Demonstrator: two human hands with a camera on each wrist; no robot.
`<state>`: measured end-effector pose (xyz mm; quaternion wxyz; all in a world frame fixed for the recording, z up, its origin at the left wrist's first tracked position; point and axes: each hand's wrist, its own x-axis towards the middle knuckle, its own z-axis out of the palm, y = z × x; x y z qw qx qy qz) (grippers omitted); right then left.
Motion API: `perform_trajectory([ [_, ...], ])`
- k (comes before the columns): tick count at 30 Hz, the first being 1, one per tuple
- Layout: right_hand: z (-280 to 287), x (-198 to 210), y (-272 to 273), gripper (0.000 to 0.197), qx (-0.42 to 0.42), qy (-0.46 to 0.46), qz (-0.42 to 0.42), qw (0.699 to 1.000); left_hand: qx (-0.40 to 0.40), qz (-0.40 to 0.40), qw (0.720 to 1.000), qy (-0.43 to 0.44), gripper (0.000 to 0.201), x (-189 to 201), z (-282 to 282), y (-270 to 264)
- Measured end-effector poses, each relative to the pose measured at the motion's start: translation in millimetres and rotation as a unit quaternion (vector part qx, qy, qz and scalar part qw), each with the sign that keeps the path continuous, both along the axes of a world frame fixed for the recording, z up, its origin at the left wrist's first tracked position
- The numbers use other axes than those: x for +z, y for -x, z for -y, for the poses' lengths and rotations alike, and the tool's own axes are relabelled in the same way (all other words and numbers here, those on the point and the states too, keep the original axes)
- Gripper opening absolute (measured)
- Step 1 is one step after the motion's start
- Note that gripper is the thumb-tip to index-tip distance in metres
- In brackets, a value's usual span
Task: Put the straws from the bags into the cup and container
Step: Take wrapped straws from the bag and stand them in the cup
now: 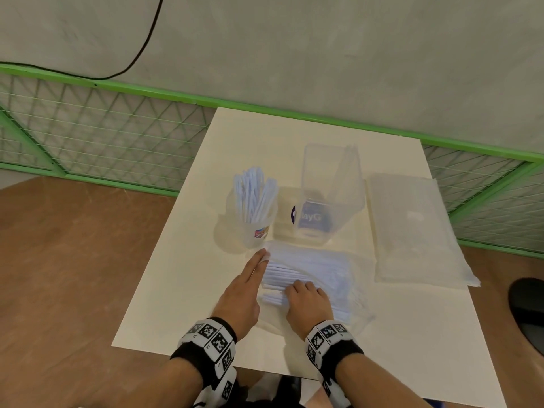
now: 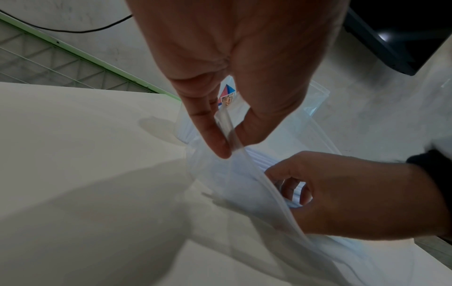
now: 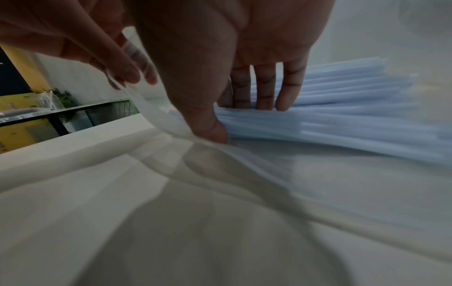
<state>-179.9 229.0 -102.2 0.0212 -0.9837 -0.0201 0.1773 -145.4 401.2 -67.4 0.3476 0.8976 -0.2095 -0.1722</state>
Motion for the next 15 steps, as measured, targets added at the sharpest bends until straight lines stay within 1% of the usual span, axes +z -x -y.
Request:
perform_trajectory([
  [5, 0, -1, -2, 0.039, 0.022, 0.029, -0.015, 0.999, -0.004, 0.001, 1.000, 0.006, 0.104, -4, 0, -1],
  [9, 3, -2, -1, 0.041, 0.022, 0.015, -0.018, 0.999, -0.006, 0.008, 1.000, 0.014, 0.104, -5, -1, -1],
  [12, 8, 4, 1, 0.041, -0.007, -0.049, -0.028, 0.998, -0.007, 0.014, 1.000, 0.019, 0.104, -6, -2, -2],
  [14, 12, 10, 2, 0.037, -0.039, -0.115, -0.030, 0.992, -0.006, 0.015, 1.000, 0.020, 0.103, -6, -3, -3],
  [15, 13, 15, 1, 0.032, -0.047, -0.153, -0.017, 0.987, -0.006, 0.014, 1.000, 0.021, 0.103, -6, -3, -3],
])
